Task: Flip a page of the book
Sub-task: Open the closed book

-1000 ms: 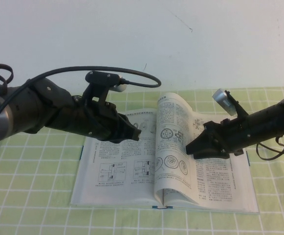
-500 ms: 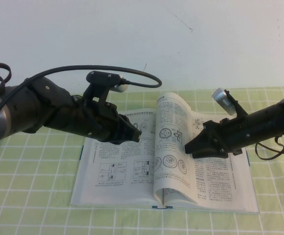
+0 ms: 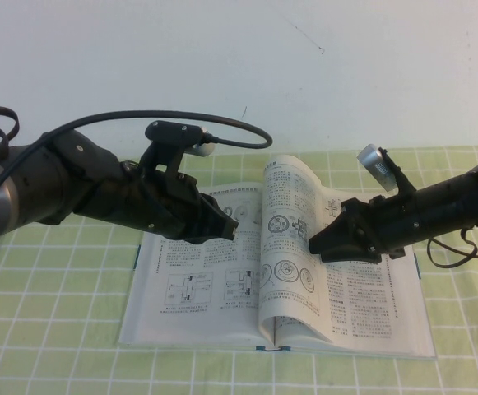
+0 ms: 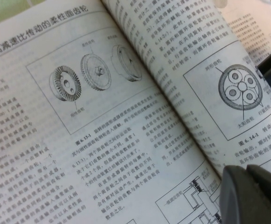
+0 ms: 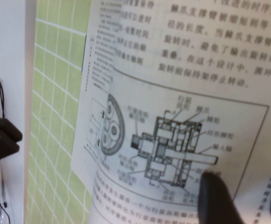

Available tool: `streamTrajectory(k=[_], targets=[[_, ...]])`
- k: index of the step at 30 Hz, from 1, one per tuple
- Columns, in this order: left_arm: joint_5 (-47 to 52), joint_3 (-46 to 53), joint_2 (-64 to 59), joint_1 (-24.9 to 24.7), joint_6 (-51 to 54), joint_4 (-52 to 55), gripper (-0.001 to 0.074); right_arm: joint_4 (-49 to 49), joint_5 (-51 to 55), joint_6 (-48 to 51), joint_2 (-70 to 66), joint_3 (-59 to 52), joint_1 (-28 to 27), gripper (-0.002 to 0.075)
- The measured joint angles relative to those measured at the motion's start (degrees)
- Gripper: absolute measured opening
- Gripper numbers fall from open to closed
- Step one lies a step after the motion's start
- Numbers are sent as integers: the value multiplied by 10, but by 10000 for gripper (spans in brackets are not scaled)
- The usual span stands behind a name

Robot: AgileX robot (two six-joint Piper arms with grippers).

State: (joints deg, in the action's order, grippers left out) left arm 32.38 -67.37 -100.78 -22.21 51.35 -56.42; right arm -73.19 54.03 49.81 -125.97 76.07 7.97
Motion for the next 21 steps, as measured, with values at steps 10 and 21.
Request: streamTrajectory(k=[10, 21], targets=[[10, 0, 0, 0, 14, -22, -4, 0, 2, 0, 0, 0, 0, 262], [48, 0, 4, 0, 52, -55, -4, -26, 3, 16, 0, 0, 0, 262]])
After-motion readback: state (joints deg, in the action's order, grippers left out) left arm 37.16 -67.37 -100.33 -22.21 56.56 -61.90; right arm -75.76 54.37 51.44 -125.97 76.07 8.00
